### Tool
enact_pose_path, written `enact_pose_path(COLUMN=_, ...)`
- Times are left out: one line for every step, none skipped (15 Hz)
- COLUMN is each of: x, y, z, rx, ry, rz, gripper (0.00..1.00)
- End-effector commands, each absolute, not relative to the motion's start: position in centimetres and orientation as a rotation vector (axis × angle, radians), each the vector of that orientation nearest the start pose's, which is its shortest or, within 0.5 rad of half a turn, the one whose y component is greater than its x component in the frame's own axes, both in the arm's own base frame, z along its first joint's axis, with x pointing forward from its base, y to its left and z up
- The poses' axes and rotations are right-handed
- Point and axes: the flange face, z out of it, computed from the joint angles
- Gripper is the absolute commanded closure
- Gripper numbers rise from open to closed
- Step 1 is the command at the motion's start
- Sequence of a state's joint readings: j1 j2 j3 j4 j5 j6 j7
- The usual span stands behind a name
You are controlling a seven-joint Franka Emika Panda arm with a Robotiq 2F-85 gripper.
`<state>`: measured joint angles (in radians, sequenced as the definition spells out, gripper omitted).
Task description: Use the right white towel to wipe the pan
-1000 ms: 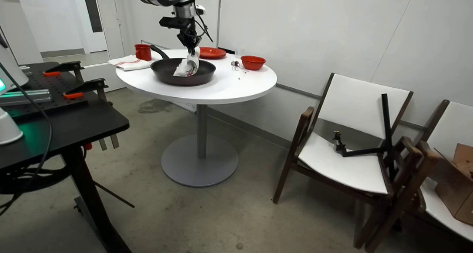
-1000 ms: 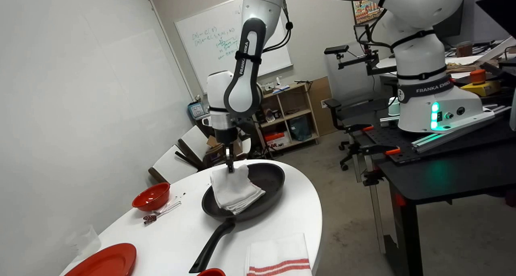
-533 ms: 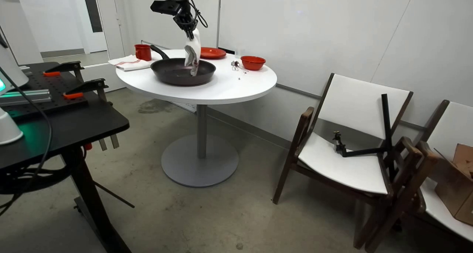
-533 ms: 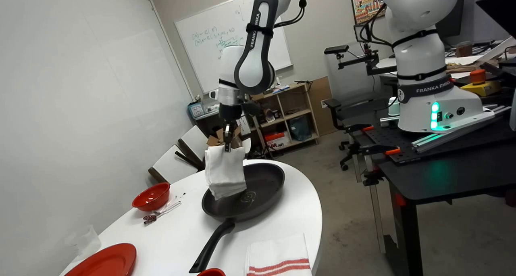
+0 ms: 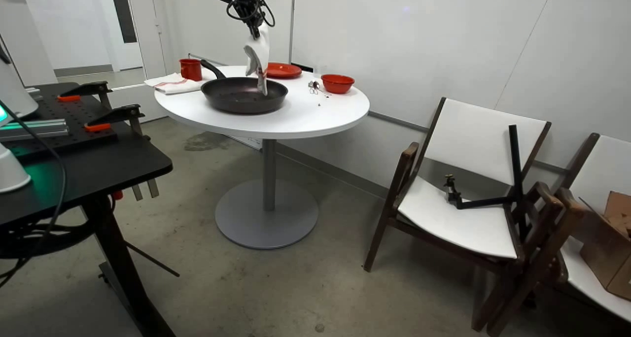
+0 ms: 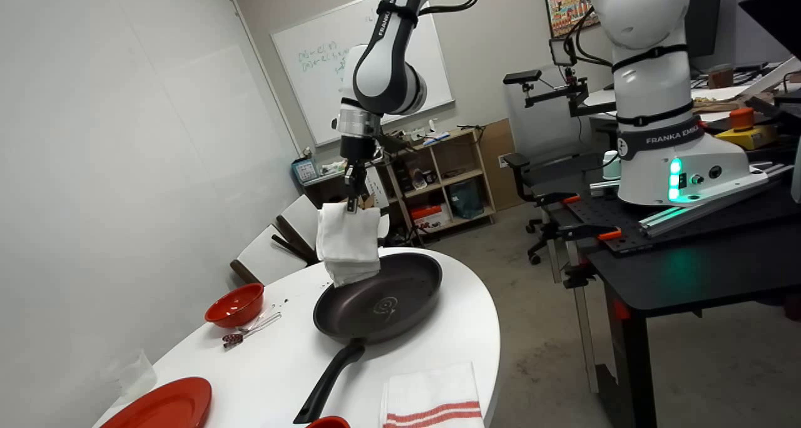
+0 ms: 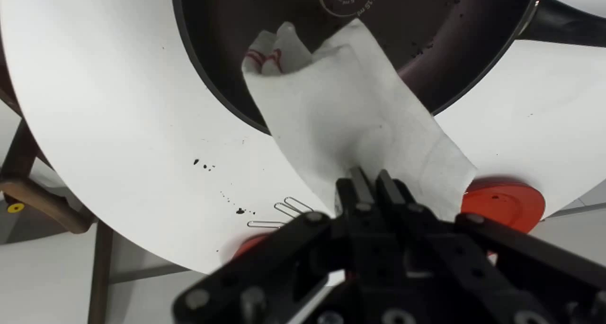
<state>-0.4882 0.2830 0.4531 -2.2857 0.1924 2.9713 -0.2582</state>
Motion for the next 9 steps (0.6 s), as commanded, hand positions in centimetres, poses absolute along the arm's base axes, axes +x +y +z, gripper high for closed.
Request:
enact_pose_path(x=57.7, y=-4.9, z=30.8, rx=-2.914, ry=0.084, rz=-0.551, gripper=0.98)
enact_pose_path(x=58.3, y=-5.5, z=31.2, rx=-2.905, ry=0.104, rz=-0.513, gripper=0.98)
enact_pose_path(x=58.9, y=-5.7, z=31.6, rx=-2.887, ry=0.116, rz=-0.49, gripper=0.98)
enact_pose_path(x=59.6, y=-6.5, z=31.9, rx=-2.874, ry=0.154, rz=-0.459, gripper=0.98)
enact_pose_path(x=60.2, y=-7.2, z=32.1, rx=-2.86, ry=0.182, rz=-0.434, gripper=0.98)
enact_pose_path(x=60.8, y=-7.9, z=32.3, rx=-2.848, ry=0.208, rz=-0.413, gripper=0.98)
enact_pose_path(x=61.3, y=-8.4, z=32.6, rx=-2.836, ry=0.231, rz=-0.396, gripper=0.98)
enact_pose_path(x=61.8, y=-9.0, z=32.7, rx=-2.826, ry=0.257, rz=-0.382, gripper=0.98)
enact_pose_path(x=62.2, y=-9.7, z=32.8, rx=-2.814, ry=0.279, rz=-0.372, gripper=0.98)
